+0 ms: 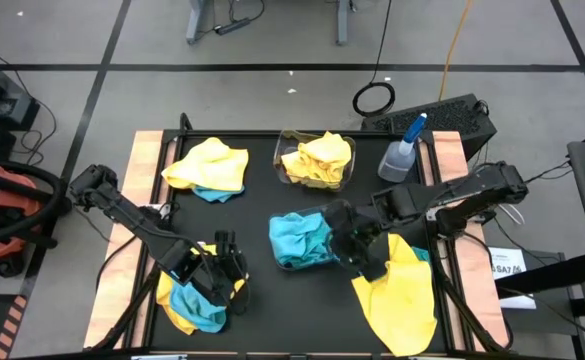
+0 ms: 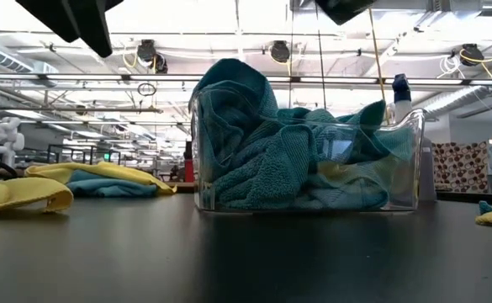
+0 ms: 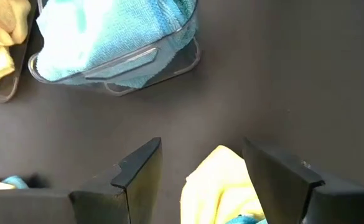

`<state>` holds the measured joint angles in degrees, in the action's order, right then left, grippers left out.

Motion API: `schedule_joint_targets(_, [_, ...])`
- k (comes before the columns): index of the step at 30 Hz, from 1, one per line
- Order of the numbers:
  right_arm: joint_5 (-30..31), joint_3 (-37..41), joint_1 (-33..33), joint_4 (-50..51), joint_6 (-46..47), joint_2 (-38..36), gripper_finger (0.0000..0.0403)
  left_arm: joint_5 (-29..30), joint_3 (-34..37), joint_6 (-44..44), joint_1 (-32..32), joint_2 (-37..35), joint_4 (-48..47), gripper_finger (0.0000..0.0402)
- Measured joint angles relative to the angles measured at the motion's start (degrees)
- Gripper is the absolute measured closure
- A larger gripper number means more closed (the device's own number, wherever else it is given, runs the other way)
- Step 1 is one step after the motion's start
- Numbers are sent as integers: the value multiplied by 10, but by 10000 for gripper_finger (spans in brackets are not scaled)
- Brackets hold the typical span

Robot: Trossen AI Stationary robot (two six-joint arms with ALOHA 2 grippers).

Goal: Sort microfiber towel by color & place in baskets
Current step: Put the blue microfiber cloth into the bottom transparent bin

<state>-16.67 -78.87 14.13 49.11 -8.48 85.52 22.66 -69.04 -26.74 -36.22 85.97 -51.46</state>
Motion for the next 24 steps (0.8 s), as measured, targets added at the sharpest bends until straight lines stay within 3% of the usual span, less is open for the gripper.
schedule_joint_targets(12, [4, 0, 104, 42, 97, 0, 194, -15, 0, -59, -7, 0, 0, 171])
schedule_joint_targets(17, [50, 0, 140, 42, 115, 0, 195, -15, 0, -60, -7, 3, 1, 171])
schedule_joint_targets(24, [67, 0, 174, 43, 150, 0, 195, -15, 0, -57, -7, 12, 27, 171])
